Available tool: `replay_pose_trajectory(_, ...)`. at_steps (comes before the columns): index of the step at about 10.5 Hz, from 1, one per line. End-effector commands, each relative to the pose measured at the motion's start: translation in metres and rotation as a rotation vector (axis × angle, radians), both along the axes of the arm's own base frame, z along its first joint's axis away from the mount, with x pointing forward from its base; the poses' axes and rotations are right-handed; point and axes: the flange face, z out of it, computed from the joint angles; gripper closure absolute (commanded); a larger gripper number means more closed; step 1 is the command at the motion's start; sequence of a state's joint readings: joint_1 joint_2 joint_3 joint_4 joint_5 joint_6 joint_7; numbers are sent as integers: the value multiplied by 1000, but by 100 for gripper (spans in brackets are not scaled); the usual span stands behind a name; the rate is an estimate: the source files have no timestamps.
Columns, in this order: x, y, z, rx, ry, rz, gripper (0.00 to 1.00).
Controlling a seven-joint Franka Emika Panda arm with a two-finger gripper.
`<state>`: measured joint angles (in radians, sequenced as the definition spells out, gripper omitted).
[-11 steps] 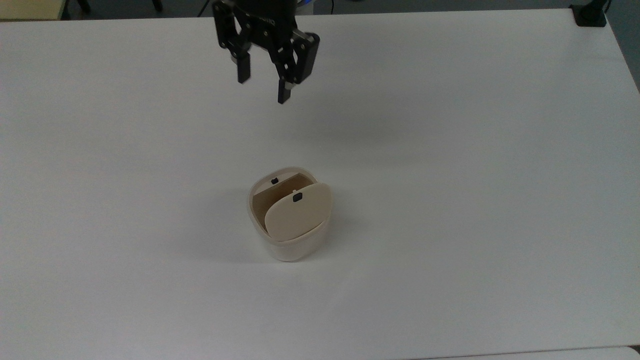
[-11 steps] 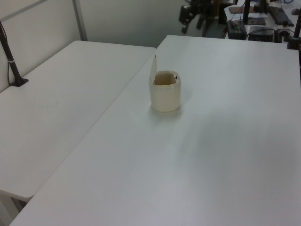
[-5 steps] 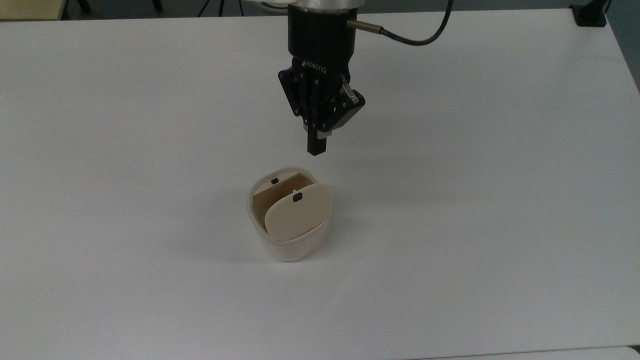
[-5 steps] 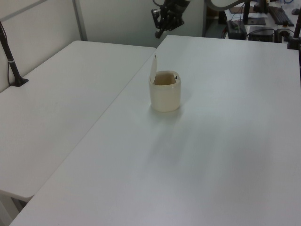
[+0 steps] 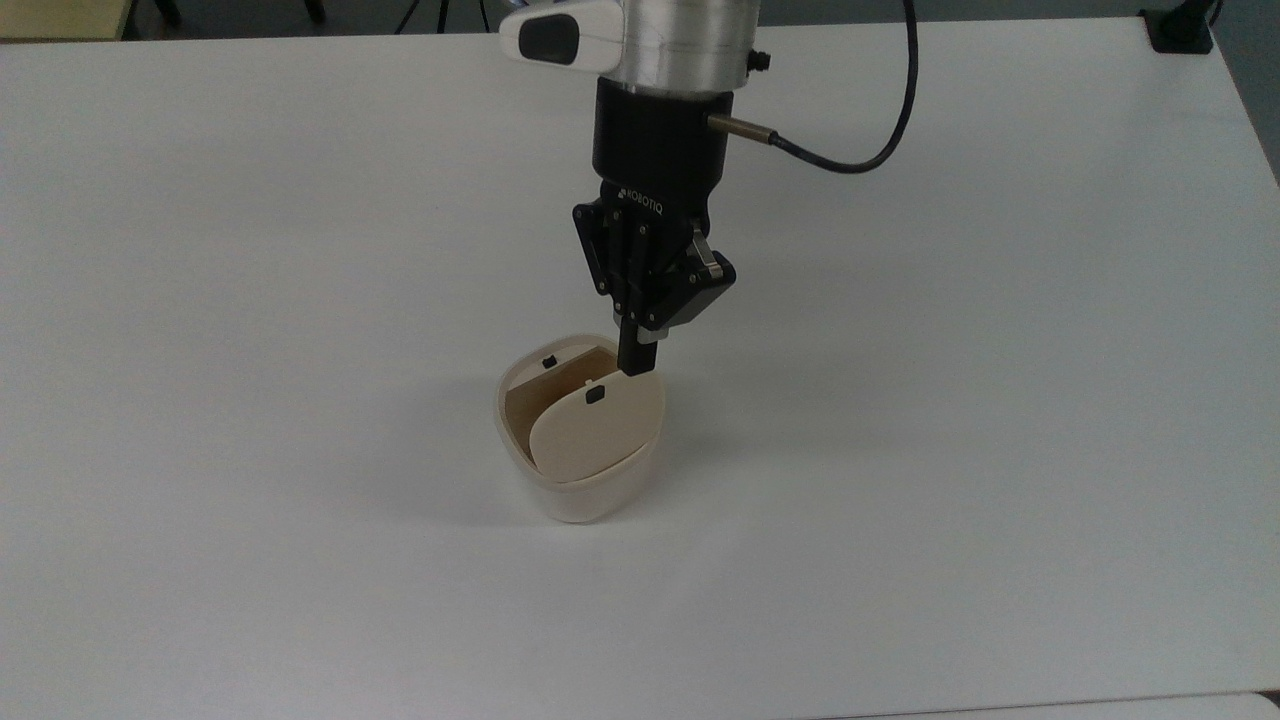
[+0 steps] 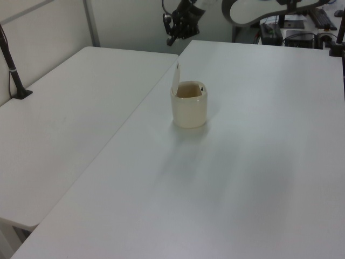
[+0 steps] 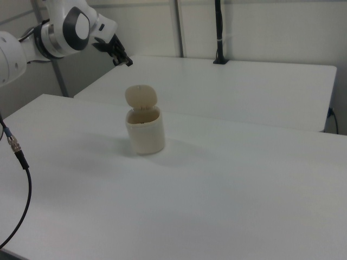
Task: Close the trash bin
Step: 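Lower the gripper toward the raised lid of the bin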
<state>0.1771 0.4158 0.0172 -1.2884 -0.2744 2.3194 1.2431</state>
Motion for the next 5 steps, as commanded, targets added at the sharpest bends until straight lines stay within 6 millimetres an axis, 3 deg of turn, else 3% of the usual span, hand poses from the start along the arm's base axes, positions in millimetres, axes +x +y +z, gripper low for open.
replay_pose_trajectory(1, 6, 1, -22, -24, 12, -19, 100)
replay_pose_trajectory(5, 10, -10, -43, -60, 41, -25, 100)
